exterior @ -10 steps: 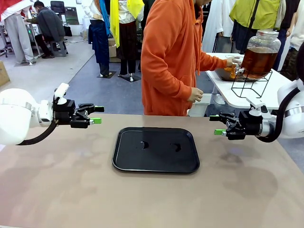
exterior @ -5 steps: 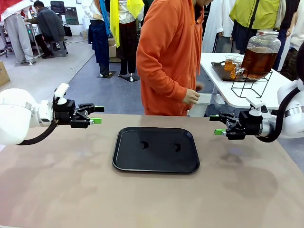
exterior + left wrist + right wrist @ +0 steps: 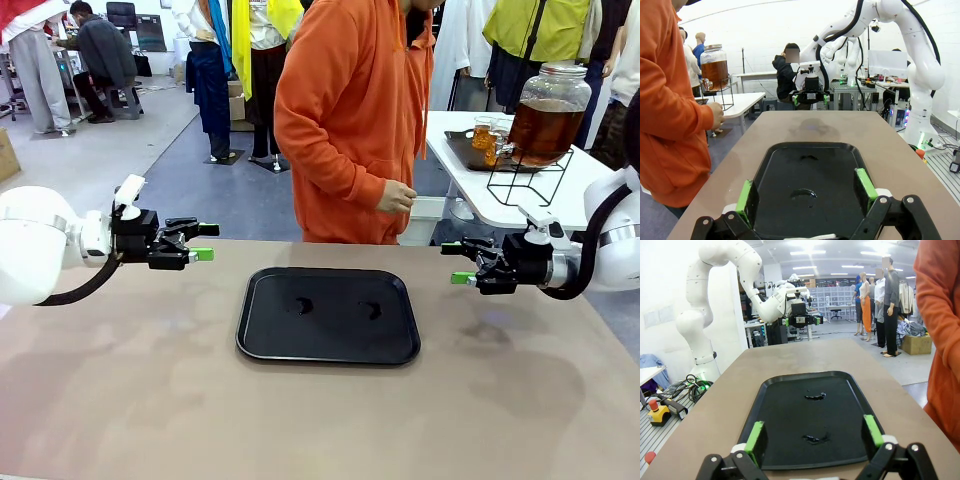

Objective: Pour the drink into the iced cup.
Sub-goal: Open the gripper to release the iced cup you were holding.

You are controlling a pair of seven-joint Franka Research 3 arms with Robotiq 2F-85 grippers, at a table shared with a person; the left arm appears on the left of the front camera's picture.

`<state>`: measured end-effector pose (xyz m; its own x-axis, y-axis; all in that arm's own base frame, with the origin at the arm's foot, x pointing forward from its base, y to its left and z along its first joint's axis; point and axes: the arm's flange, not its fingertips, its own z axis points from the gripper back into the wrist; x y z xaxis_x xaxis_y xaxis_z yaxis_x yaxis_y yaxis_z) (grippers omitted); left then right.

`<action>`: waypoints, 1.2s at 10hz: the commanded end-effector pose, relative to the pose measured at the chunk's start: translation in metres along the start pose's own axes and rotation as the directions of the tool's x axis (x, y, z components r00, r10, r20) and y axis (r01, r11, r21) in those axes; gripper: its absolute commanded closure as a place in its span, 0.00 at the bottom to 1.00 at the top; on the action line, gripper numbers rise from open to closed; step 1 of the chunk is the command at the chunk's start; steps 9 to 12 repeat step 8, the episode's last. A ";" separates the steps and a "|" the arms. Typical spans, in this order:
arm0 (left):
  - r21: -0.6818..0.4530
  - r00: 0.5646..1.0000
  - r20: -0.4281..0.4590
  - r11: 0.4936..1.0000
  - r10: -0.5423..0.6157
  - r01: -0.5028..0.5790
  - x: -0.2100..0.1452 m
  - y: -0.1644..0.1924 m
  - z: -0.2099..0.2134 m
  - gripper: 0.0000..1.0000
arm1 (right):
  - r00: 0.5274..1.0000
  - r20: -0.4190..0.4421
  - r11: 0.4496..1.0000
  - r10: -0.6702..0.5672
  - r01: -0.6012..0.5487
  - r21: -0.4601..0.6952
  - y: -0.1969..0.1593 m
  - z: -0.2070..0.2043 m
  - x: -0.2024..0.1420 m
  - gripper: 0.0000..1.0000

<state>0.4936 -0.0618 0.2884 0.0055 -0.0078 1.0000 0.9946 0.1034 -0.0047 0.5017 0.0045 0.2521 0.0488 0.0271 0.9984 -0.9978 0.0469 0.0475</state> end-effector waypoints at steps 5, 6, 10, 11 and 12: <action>0.004 1.000 0.008 1.000 -0.002 0.002 0.002 0.001 -0.001 0.00 | 1.000 0.002 1.000 0.005 -0.005 0.001 0.000 0.000 0.002 0.00; 0.004 1.000 0.008 1.000 -0.002 0.002 0.002 0.001 -0.001 0.00 | 1.000 0.002 1.000 0.005 -0.005 0.001 0.000 0.000 0.002 0.00; 0.004 1.000 0.008 1.000 -0.002 0.002 0.002 0.001 -0.001 0.00 | 1.000 0.002 1.000 0.005 -0.005 0.001 0.000 0.000 0.002 0.00; 0.004 1.000 0.008 1.000 -0.002 0.002 0.002 0.001 -0.001 0.00 | 1.000 0.002 1.000 0.005 -0.005 0.001 0.000 0.000 0.002 0.00; 0.004 1.000 0.008 1.000 -0.002 0.002 0.002 0.001 -0.001 0.00 | 1.000 0.002 1.000 0.005 -0.005 0.001 0.000 0.000 0.002 0.00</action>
